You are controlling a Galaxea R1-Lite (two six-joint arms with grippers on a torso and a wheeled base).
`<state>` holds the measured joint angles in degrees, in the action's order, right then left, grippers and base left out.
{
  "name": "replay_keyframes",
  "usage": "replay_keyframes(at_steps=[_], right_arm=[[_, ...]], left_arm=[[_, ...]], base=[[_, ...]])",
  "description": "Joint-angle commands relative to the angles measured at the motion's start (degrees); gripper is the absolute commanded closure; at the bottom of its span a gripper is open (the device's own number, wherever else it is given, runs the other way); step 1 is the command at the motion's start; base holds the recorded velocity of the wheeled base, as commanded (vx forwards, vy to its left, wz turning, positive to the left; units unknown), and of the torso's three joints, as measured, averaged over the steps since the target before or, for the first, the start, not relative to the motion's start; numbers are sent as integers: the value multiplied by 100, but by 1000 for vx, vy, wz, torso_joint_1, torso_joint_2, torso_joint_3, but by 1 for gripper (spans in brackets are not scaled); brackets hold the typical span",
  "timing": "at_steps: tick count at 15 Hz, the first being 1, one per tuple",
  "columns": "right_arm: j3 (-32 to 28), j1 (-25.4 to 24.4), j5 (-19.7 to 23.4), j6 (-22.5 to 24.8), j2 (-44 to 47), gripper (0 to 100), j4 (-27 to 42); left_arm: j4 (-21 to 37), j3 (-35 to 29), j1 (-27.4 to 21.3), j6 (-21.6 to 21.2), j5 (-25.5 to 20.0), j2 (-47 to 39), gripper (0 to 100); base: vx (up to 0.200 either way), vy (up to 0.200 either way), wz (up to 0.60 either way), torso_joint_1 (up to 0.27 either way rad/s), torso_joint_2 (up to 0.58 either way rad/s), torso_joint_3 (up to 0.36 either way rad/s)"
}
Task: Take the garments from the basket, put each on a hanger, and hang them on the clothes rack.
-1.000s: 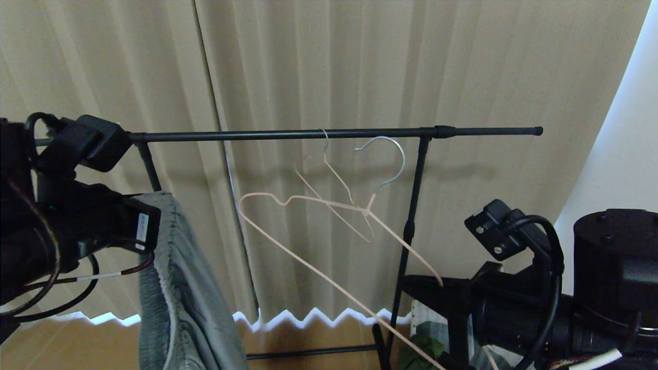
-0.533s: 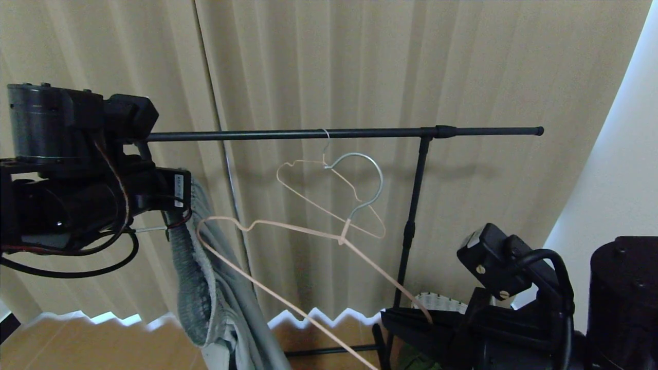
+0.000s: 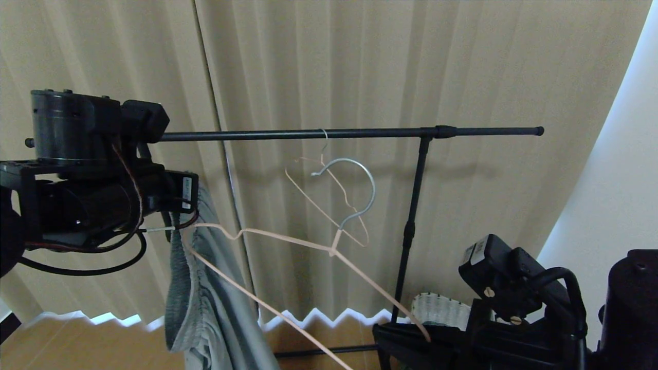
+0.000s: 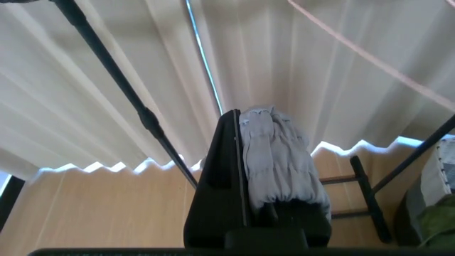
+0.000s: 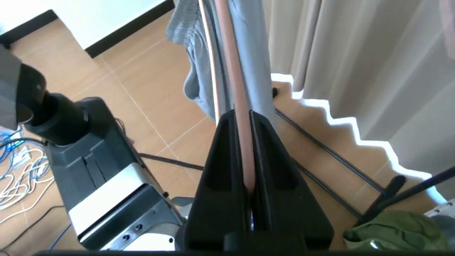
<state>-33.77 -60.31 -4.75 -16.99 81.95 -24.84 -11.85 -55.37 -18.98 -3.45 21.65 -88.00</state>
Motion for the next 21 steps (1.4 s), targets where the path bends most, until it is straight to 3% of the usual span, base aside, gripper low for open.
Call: replay_keyframes(at_steps=[1, 6, 13, 17, 21], right_arm=[[-7, -60, 1, 3, 6, 100, -3], [-86, -34, -17, 12, 261, 100, -12], [-710, 494, -272, -6, 929, 100, 15], [-965, 581, -544, -6, 1183, 100, 24], [-974, 951, -597, -6, 1192, 100, 261]], left_arm=[[-10, 0, 17, -7, 6, -33, 100], [-10, 9, -18, -7, 15, -15, 100], [7, 105, -27, -112, 243, 126, 100], [-2, 228, -123, -288, 498, 117, 100], [-2, 246, -97, -798, 542, 205, 100]], base=[[0, 0, 0, 0, 0, 0], [0, 0, 0, 0, 0, 0], [0, 0, 0, 0, 0, 0], [0, 0, 0, 0, 0, 0], [0, 0, 0, 0, 0, 0]])
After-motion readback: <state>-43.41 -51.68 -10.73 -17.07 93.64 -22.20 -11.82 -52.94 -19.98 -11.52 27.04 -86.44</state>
